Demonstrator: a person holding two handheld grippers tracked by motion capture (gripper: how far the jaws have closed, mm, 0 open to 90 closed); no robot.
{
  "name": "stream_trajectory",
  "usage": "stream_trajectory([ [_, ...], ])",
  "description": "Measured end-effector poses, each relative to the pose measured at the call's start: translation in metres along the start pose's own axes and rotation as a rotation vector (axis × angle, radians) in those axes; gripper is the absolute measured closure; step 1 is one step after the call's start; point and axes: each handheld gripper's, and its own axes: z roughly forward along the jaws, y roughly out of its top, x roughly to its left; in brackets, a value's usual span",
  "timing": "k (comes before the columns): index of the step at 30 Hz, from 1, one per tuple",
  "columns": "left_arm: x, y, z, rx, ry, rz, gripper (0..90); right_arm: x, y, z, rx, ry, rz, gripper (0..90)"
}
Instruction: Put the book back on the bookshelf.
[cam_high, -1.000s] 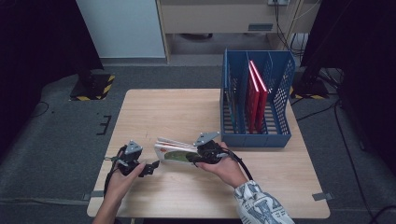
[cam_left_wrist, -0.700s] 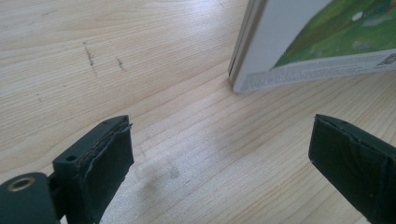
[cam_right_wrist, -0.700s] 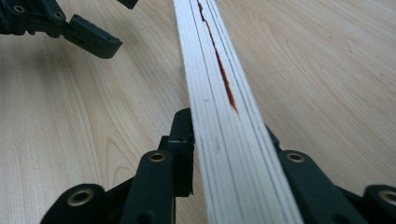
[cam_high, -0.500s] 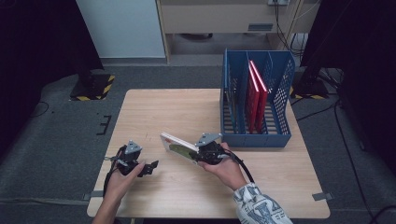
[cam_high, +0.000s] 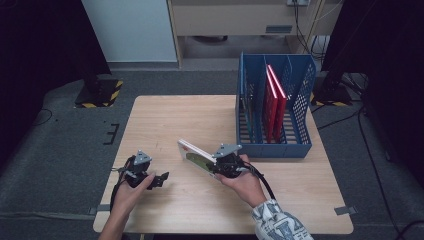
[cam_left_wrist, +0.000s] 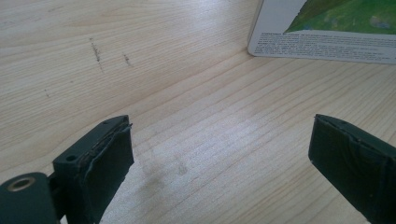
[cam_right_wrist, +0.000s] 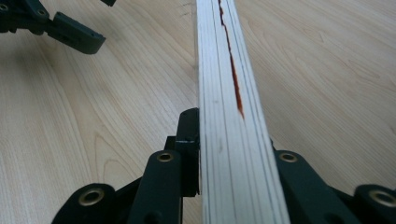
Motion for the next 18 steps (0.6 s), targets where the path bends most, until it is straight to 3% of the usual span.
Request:
stream_trajectory([
  [4,0.0002,-0.0001,0.0001,0.002,0.002,0.0,5.9,-0.0002,0.0048,-0.0006,-0.016,0.008,0.01,71.1],
  [18,-0.0002,-0.0004,0.0014,0.011,0.001,0.003,5.9,-0.0019,0.006,0.0078,0.006,0.014,0.005,70.6],
])
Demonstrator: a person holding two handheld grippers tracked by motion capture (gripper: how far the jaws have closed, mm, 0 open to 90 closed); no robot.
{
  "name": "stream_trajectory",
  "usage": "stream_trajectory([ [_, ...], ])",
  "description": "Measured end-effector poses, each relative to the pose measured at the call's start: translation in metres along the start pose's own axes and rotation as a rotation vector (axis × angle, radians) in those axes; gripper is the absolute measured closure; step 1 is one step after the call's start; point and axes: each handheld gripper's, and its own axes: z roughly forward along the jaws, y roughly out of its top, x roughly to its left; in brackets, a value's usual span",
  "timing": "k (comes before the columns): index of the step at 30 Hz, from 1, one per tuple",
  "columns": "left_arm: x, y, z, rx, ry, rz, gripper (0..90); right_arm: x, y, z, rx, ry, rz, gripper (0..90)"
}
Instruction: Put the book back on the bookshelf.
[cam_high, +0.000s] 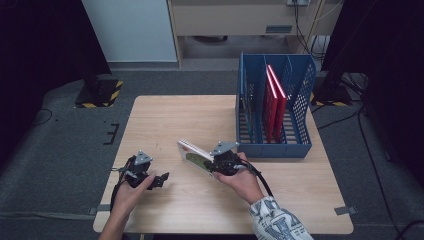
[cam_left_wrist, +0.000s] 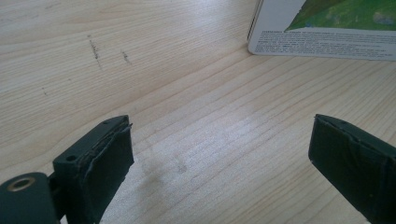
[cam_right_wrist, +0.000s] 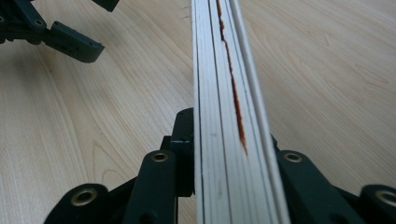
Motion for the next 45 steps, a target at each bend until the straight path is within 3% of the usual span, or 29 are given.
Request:
stream_trajectory([
  [17,0.003,-0.001,0.001,0.008,0.009,-0.003,5.9,0.002,-0.001,-0.003,-0.025,-0.009,0.013,75.6],
  [45,0.007,-0.002,0.002,0.023,0.026,-0.004,5.4,-0.011,-0.014,-0.043,-0.101,-0.062,0.071,75.7],
])
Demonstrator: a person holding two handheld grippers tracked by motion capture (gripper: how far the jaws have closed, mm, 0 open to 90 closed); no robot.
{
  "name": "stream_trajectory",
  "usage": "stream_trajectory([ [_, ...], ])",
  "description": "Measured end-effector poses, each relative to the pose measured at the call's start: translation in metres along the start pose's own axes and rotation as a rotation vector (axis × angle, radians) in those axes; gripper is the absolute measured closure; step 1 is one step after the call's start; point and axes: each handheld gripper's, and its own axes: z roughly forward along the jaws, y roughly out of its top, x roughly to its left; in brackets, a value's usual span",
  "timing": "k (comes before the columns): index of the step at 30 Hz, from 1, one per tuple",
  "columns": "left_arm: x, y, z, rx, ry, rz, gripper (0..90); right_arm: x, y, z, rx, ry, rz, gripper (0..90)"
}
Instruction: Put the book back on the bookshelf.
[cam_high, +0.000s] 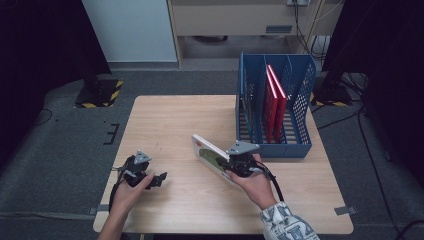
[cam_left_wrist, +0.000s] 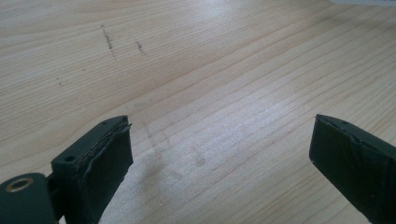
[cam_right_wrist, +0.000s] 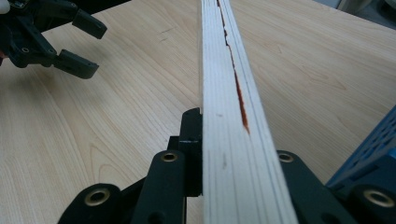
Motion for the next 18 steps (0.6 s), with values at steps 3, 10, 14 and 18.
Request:
stream_trajectory([
  [3,0.0,0.0,0.0,0.0,0.0,0.006,5.1,-0.001,-0.003,-0.004,-0.006,-0.005,0.012,75.7],
  [10,0.001,-0.001,0.0,0.004,0.008,0.007,5.0,-0.003,-0.011,-0.018,-0.019,-0.012,0.028,75.7],
  [14,0.001,-0.001,0.001,0.014,0.016,0.012,5.0,-0.006,-0.016,-0.025,-0.024,-0.022,0.037,75.7],
  [18,0.002,-0.003,0.002,0.029,0.032,0.019,5.2,-0.008,-0.02,-0.03,-0.031,-0.031,0.045,75.7],
])
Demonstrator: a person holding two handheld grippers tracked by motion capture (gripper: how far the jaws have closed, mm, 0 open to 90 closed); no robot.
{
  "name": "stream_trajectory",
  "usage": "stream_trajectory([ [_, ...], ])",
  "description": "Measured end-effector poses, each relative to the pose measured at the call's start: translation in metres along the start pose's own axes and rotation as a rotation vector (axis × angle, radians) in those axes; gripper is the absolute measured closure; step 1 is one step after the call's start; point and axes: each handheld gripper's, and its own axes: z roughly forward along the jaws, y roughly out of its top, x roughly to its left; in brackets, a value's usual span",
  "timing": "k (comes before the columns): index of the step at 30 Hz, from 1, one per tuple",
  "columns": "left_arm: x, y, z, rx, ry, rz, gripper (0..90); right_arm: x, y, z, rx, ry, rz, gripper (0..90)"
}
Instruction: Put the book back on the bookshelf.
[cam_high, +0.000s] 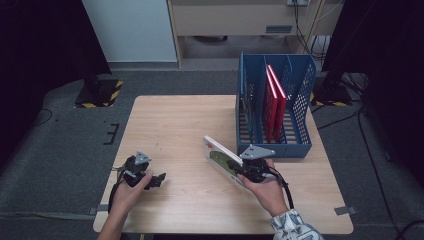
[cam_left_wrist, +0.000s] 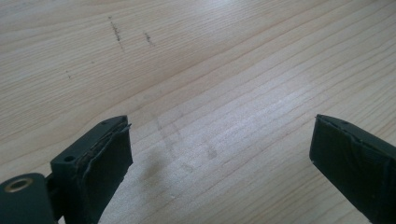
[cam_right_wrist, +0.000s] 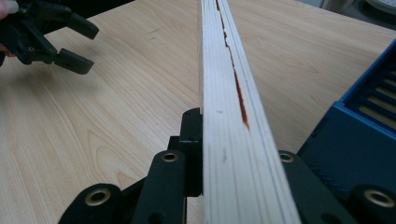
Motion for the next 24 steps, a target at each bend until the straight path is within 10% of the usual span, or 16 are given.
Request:
stream_trajectory([
  [24,0.003,-0.004,0.01,0.039,-0.003,0.004,4.6,-0.01,-0.017,-0.042,-0.031,-0.022,0.048,75.7],
])
